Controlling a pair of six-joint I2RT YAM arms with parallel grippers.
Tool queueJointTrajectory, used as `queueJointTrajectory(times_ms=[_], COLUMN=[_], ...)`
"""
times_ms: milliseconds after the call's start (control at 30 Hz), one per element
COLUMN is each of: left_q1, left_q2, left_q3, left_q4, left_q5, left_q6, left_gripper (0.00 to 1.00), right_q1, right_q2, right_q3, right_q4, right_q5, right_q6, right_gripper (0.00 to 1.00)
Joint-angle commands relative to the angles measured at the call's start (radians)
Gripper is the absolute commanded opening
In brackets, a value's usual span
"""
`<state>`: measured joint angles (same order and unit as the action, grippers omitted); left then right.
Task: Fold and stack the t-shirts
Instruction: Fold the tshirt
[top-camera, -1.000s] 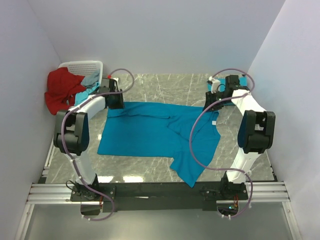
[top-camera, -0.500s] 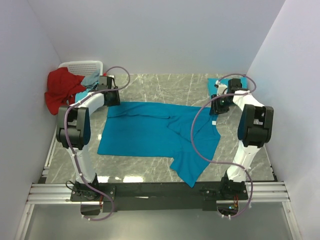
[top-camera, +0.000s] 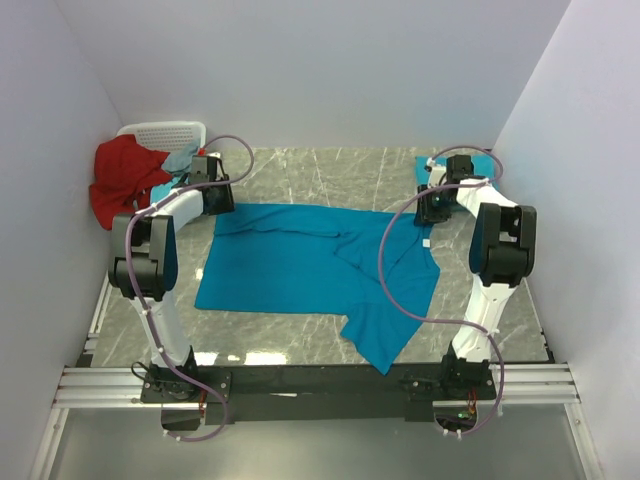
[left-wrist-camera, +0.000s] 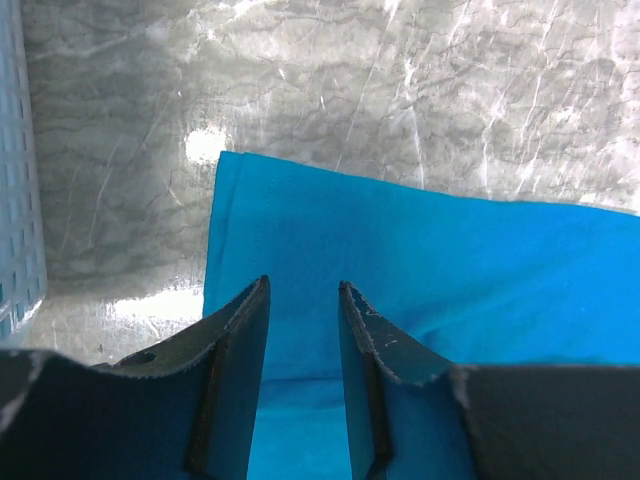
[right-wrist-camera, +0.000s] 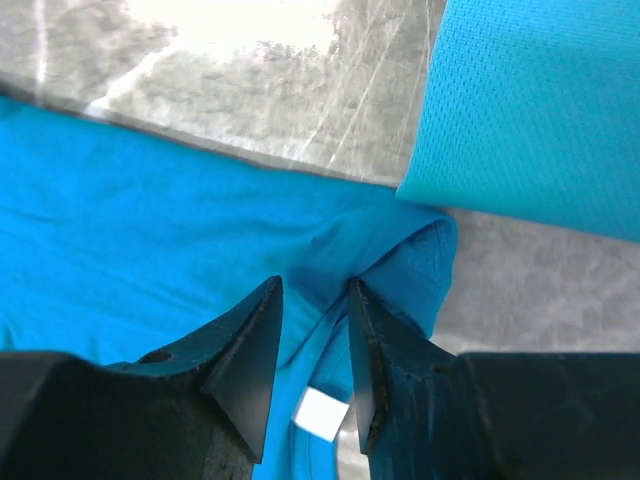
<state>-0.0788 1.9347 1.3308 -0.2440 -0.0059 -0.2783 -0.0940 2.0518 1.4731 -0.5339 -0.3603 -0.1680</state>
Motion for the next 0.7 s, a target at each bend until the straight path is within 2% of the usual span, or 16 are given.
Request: queueJointTrajectory(times_ms=[0,67,167,200,267,300,667], left_q1=[0.001,0.001,0.005,0.011,0.016,0.019,0.028], left_q2=[-0.011,-0.003,0.010,0.013,0.024,0.029,0.121], left_q3=[0.015,0.024,0.034,0.036,0.042,0.045,0.106], left_q4=[0.031,0.023,0.017,0.015,0.012,0.011,-0.021], left_q5=[0.009,0.009,0.009,0.009,0.009,0.009,-0.039], left_q6=[0.005,0.005,0.008,0.007,0.005,0.005,0.005], left_gripper=[0.40,0.40,0.40,0.39,0.39,0.39,0.38], right_q1=[0.004,0.005,0.004,0.002,-0.004,-0.009,-0.119], right_q2=[0.050,0.050,0.039,0.034,0.024,0.021,-0.019], right_q3=[0.049,0.043,0.032,0.029,0.021,0.020,-0.005], right_q4=[0.009,0.014,0.020,0.022,0.022,0.022,-0.052], right_q5=[-0.022,0.004,0.044,0.052,0.067,0.081,0.034], right_q6=[0.027,0.028,0.035,0.036,0.039,0.039,-0.007], right_gripper=[0.40,0.39,0.30,0.20,0.10,0.01,0.00])
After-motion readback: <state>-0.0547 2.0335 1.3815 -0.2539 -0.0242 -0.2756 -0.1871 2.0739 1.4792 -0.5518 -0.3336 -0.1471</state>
